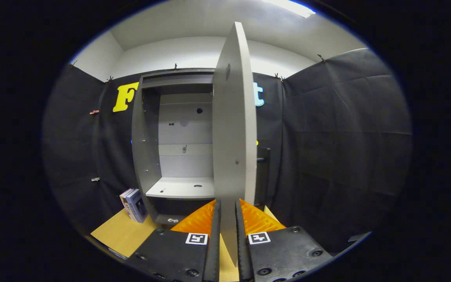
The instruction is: Open the shoe cabinet door, grab the shoes and put them into the shoe cabinet, then close the shoe cabinet door.
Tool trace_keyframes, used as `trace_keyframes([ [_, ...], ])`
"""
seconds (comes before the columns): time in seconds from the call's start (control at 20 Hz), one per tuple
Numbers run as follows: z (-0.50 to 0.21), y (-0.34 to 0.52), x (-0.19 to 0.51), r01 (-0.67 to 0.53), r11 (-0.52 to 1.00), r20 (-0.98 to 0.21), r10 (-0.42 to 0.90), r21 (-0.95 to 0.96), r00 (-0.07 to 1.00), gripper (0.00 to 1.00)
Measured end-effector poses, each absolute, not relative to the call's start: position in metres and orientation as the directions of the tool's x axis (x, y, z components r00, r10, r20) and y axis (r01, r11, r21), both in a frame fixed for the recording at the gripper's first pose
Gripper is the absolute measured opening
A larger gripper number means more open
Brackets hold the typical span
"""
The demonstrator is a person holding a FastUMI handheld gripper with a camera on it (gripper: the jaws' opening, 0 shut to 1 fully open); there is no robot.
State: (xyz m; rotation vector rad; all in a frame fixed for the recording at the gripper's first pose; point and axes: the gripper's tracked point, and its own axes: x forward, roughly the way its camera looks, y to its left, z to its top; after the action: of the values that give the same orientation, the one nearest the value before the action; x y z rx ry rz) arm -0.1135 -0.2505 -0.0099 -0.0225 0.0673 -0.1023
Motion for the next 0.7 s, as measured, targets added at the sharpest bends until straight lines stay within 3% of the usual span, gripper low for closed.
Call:
trace_keyframes([
  [0.4,-0.068,-0.192,-0.087,-0.040,0.998,-0.211,0.049,0.046,0.976,0.23],
  [0.7,-0.132,-0.144,-0.063,-0.070,0.995,-0.339,0.089,0.069,0.937,0.23],
])
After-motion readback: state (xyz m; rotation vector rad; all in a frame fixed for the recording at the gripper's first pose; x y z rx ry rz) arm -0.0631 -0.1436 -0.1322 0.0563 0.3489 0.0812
